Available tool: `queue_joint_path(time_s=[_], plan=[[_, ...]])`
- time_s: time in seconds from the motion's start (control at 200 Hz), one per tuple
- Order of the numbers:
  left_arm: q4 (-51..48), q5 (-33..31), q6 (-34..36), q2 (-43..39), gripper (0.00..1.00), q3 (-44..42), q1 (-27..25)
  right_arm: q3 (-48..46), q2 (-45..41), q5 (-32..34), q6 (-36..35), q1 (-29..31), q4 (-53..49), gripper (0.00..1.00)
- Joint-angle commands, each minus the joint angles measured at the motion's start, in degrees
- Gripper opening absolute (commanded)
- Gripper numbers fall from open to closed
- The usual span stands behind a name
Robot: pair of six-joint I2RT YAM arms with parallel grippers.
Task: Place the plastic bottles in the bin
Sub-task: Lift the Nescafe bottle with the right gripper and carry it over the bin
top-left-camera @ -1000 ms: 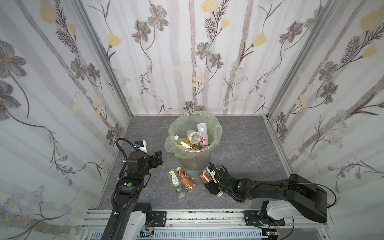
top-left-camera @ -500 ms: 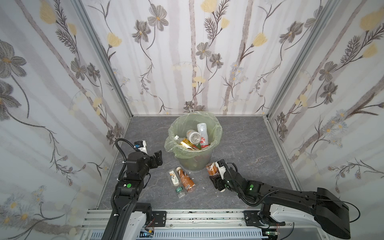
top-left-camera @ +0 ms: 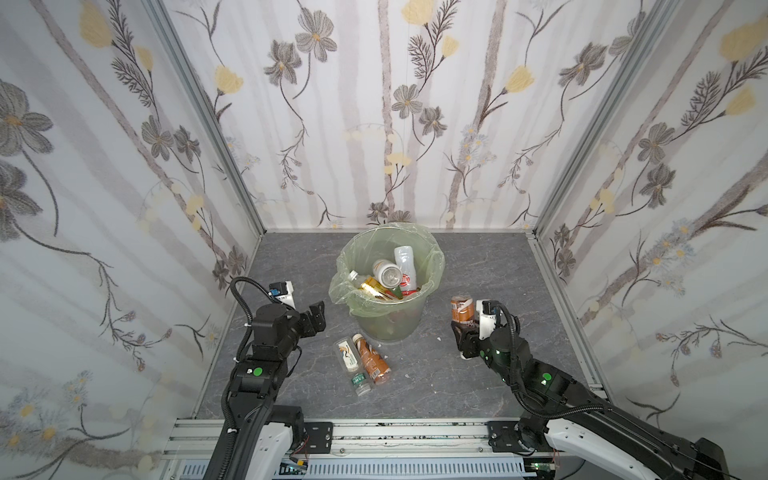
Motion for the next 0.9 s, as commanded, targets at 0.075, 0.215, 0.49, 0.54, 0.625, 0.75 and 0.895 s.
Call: queue_joint_path(time_s=[0.075,0.215,0.49,0.54,0.625,0.75,0.895], plan=[[1.9,0.9,-0.1,0.2,0.89,-0.3,0.1,10.8,1.1,4.7,-5.5,-2.4,-1.8,0.58],[1.9,1.2,-0.5,0.1,0.89,-0.4,0.1,21.9,7.1,2.4,-10.9,-2.7,0.4,0.59],[2.3,2.5,-1.1,-2.1,0.89,-2.0,0.1,39.3,24.3,-9.0,-13.6,-2.7,4.7,0.61],[2.4,2.7,-1.2,-2.2,0.88,-2.2,0.0,41.7,27.1,-10.2,-13.4,-2.7,5.0,0.61],[2.6,3.4,-1.2,-1.9,0.89,-2.2,0.0,45.4,31.3,-12.3,-12.3,-2.7,5.1,0.62],[2.8,3.7,-1.2,-1.8,0.88,-2.3,0.1,49.3,36.8,-14.7,-10.1,-2.7,5.5,0.62],[2.9,3.8,-1.2,-1.9,0.88,-2.4,0.0,50.8,40.6,-16.7,-8.3,-2.7,6.9,0.62]])
